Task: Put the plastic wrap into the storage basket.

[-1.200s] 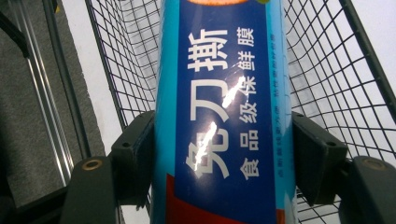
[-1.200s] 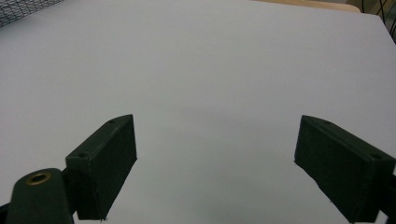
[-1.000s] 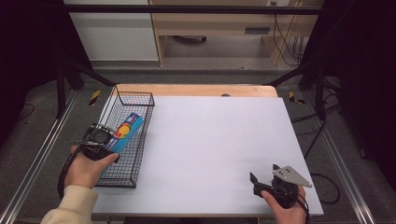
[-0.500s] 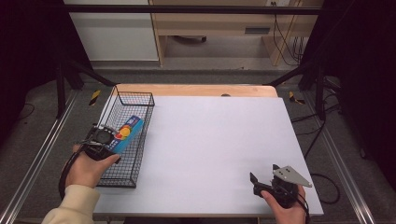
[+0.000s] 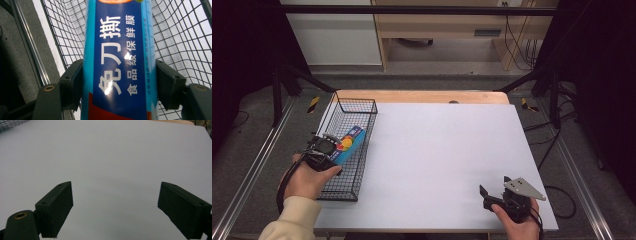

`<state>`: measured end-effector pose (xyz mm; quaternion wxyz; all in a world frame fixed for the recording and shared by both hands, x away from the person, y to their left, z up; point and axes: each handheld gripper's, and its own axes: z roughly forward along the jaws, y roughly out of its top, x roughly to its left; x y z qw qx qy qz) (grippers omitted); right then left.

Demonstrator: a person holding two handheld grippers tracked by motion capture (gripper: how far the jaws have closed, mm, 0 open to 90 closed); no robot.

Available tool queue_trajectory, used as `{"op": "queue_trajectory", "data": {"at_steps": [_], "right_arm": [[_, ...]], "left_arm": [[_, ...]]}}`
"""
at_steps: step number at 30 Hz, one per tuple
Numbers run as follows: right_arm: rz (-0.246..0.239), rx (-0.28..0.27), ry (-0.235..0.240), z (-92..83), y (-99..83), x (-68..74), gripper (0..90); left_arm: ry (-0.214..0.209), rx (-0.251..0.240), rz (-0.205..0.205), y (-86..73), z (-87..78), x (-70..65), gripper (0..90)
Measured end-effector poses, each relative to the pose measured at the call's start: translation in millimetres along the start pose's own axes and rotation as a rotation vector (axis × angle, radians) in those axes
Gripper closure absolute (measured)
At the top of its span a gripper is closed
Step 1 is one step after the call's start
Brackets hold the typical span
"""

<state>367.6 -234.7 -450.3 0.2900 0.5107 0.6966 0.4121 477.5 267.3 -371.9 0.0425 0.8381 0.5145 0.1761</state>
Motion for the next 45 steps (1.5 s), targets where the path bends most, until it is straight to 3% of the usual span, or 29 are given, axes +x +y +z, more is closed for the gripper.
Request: {"op": "queue_trajectory", "data": {"at_steps": [22,24,26,27,28,29,30,33,36,42,45], "right_arm": [[0.002,-0.003,0.002,-0.9,0.3,-0.6,13.1],[0.002,-0.003,0.002,-0.9,0.2,-0.6,13.1],[0.002,-0.003,0.002,-0.8,0.3,-0.6,13.1],[0.003,-0.004,0.004,-1.1,0.5,-0.3,13.1],[0.003,-0.003,0.005,-1.0,0.5,-0.2,13.1],[0.006,0.004,0.008,-0.6,0.3,0.2,13.1],[-0.003,0.005,0.006,0.3,-0.2,0.0,13.0],[0.000,0.010,0.014,-0.6,-0.6,1.0,12.8],[-0.002,0.011,0.008,1.2,-0.9,-0.5,12.7],[-0.006,0.011,0.006,0.8,-1.0,0.4,12.6],[-0.003,0.012,0.006,0.7,-1.0,0.3,12.6]], "left_arm": [[0.001,0.036,0.008,6.1,3.1,0.2,31.9],[0.008,0.025,0.011,7.6,0.6,-0.4,31.5],[0.013,-0.019,0.008,11.0,-9.8,-0.7,32.6],[0.026,-0.061,0.013,13.7,-20.5,-0.7,38.8],[0.041,-0.088,0.030,18.2,-32.5,0.0,59.5],[0.072,-0.082,0.041,20.8,-36.8,-0.2,70.6],[0.091,-0.077,0.051,23.0,-41.7,-0.2,63.3],[0.075,-0.104,0.059,22.6,-47.8,-2.8,61.0],[0.057,-0.109,0.059,19.3,-41.5,-7.3,56.0],[0.067,-0.168,0.049,12.5,-46.7,-6.7,48.2],[0.071,-0.196,0.063,11.1,-50.9,-11.1,41.0]]}}
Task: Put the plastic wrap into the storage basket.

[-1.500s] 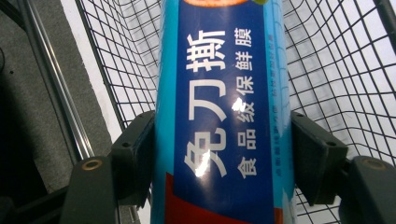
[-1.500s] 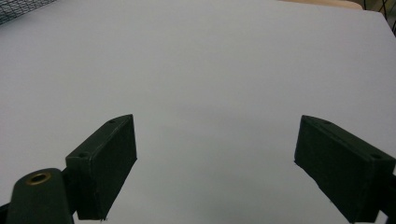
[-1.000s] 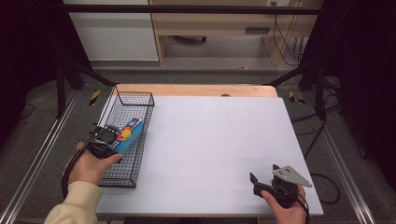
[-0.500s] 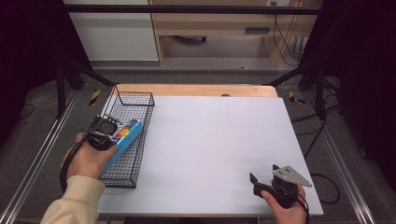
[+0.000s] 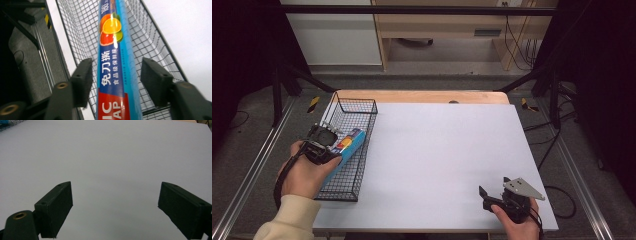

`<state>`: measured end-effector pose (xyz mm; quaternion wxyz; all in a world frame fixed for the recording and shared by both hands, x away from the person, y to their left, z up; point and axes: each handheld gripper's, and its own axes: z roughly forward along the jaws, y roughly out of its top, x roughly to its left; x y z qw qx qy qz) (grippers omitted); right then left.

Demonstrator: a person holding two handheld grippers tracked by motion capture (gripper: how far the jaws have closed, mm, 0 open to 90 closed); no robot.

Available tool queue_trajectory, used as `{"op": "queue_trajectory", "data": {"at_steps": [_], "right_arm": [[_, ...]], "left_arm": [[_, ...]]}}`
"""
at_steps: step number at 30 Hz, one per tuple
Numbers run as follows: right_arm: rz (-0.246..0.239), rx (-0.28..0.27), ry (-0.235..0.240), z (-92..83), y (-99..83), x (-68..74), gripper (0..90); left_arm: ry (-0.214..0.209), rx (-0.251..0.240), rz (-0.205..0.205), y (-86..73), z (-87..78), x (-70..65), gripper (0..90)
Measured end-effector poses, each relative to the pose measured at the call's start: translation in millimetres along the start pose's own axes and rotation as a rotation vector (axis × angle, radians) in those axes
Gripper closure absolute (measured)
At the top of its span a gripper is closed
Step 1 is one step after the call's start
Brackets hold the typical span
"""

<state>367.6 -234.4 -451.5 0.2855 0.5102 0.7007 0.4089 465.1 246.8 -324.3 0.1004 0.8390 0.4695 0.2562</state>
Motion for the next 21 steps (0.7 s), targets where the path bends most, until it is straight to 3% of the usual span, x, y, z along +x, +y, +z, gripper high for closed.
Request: {"op": "queue_trajectory", "data": {"at_steps": [6,11,15,21], "right_arm": [[0.004,-0.004,-0.005,-1.1,-0.1,-1.8,12.4],[0.007,-0.007,-0.007,-1.9,0.2,-1.9,12.2],[0.008,-0.007,-0.009,-1.9,0.3,-2.2,12.0],[0.007,-0.012,-0.017,-2.8,0.4,-3.2,11.1]], "left_arm": [[-0.028,-0.077,0.001,5.1,-12.1,-14.4,21.1],[-0.057,-0.151,0.003,12.9,-23.0,-29.7,11.3],[-0.075,-0.219,0.041,21.2,-33.8,-48.2,7.7],[-0.114,-0.280,0.114,31.1,-48.0,-74.5,6.5]]}}
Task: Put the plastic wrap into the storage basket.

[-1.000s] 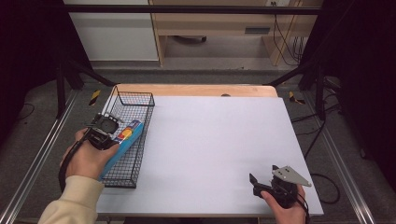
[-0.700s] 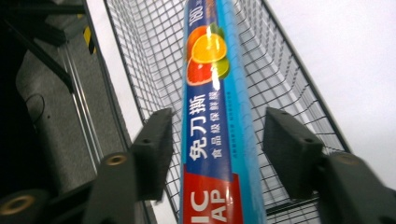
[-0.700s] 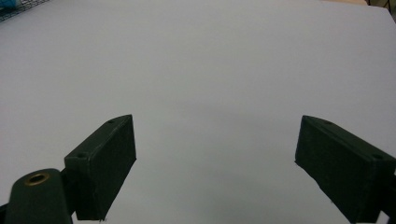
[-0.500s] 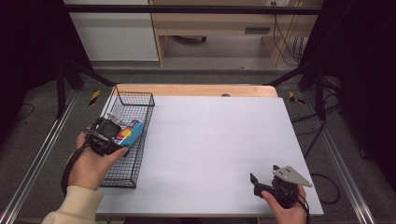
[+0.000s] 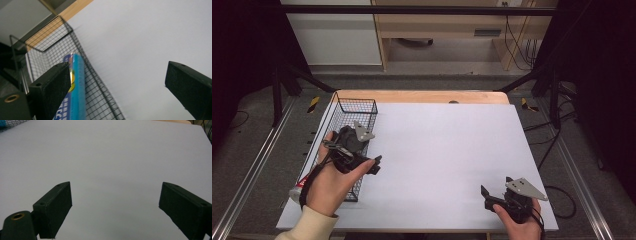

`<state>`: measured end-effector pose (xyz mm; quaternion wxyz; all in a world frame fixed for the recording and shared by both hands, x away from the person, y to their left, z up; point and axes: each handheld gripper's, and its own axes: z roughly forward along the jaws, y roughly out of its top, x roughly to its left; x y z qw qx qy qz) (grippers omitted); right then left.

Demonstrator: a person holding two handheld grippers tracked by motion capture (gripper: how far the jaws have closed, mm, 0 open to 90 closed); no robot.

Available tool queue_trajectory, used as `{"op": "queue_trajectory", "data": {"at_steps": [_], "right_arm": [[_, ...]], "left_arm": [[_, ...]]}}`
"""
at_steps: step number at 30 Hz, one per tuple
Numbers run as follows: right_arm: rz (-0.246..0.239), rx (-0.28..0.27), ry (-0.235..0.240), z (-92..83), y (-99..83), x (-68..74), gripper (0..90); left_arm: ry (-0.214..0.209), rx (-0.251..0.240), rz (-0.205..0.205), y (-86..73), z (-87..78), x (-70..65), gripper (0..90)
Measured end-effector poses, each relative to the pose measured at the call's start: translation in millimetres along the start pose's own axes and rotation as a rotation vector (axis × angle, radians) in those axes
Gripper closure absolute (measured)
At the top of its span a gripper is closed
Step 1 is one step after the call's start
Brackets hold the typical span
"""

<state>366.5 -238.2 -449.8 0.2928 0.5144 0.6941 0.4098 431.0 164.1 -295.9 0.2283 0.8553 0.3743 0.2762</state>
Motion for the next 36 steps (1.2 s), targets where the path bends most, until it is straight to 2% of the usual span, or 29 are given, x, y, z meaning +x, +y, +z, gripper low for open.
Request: {"op": "queue_trajectory", "data": {"at_steps": [3,5,7,10,16,22,24,27,29,34,36], "right_arm": [[0.003,-0.001,-0.001,-0.4,0.2,-0.4,9.9],[0.006,-0.001,-0.002,-0.4,0.2,-0.9,9.3],[0.010,-0.002,-0.001,-1.2,0.7,-1.2,9.0],[0.005,-0.003,-0.007,-1.0,0.5,-2.3,8.8],[0.012,-0.007,-0.016,-1.6,0.7,-2.9,8.8],[0.007,-0.006,-0.018,-1.4,0.4,-3.4,8.2],[0.008,0.000,-0.018,-1.0,0.0,-3.3,8.0],[0.000,0.001,-0.014,-0.5,0.3,-4.0,7.3],[-0.005,-0.003,-0.015,-0.2,0.9,-4.5,6.8],[-0.021,-0.014,-0.008,0.5,1.5,-7.2,4.4],[-0.020,-0.018,-0.005,0.4,0.9,-7.8,4.0]], "left_arm": [[-0.029,-0.034,0.026,7.0,-3.1,-12.7,6.4],[-0.064,-0.053,0.037,11.4,-3.9,-21.4,6.3],[-0.068,-0.056,0.059,14.5,-2.6,-28.2,6.2],[-0.113,-0.068,0.067,16.5,5.3,-40.0,5.9],[-0.146,-0.035,0.114,11.1,26.0,-58.4,5.1],[-0.183,-0.046,0.096,-4.1,50.8,-70.6,5.7],[-0.194,-0.086,0.078,-11.6,63.6,-75.7,5.8],[-0.220,-0.120,0.061,-22.9,79.9,-80.5,6.4],[-0.227,-0.163,0.049,-32.4,90.7,-82.5,6.6],[-0.274,-0.254,0.001,-52.5,109.3,-87.4,6.6],[-0.282,-0.275,0.020,-61.2,111.9,-86.5,6.6]]}}
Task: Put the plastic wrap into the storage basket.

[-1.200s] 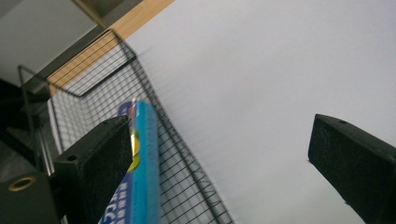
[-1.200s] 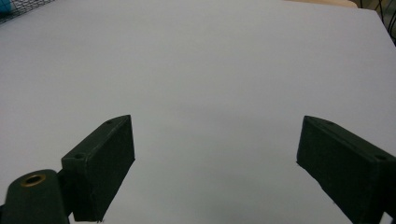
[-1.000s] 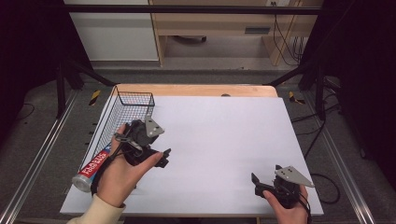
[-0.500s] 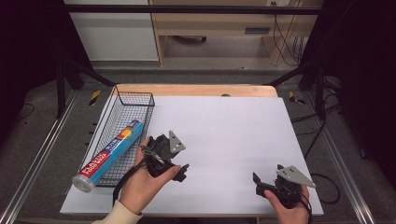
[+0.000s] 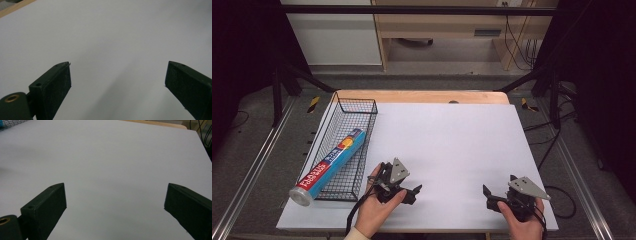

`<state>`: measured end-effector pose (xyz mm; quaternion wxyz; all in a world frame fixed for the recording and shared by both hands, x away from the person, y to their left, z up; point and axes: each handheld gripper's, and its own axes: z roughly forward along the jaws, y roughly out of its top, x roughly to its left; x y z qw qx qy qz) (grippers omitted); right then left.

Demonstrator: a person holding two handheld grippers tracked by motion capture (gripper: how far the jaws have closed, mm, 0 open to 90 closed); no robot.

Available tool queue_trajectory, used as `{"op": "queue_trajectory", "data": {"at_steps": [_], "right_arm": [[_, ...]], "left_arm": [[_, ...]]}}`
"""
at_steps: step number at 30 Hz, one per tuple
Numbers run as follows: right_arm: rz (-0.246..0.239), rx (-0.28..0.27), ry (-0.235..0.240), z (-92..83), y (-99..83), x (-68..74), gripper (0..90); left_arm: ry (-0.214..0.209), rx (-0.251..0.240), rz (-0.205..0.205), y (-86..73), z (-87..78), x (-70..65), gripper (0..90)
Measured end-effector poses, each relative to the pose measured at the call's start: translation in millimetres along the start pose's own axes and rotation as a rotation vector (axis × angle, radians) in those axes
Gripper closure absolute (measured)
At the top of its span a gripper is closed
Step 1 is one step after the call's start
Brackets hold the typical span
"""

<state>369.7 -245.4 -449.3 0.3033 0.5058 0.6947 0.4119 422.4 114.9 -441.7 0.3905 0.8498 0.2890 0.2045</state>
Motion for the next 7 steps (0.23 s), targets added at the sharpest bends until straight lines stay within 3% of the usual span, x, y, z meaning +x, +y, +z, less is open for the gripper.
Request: {"op": "queue_trajectory", "data": {"at_steps": [3,5,7], "right_arm": [[0.008,-0.002,-0.025,3.7,-0.5,-1.8,4.7],[0.055,-0.003,-0.030,7.1,0.5,-2.7,5.0],[0.043,-0.006,-0.052,10.8,1.8,-2.5,5.6]], "left_arm": [[-0.006,-0.039,-0.001,-14.4,-6.0,5.5,6.6],[-0.019,-0.039,-0.027,-19.2,-9.6,8.1,6.6],[-0.027,-0.047,-0.036,-20.5,-15.8,8.5,6.4]]}}
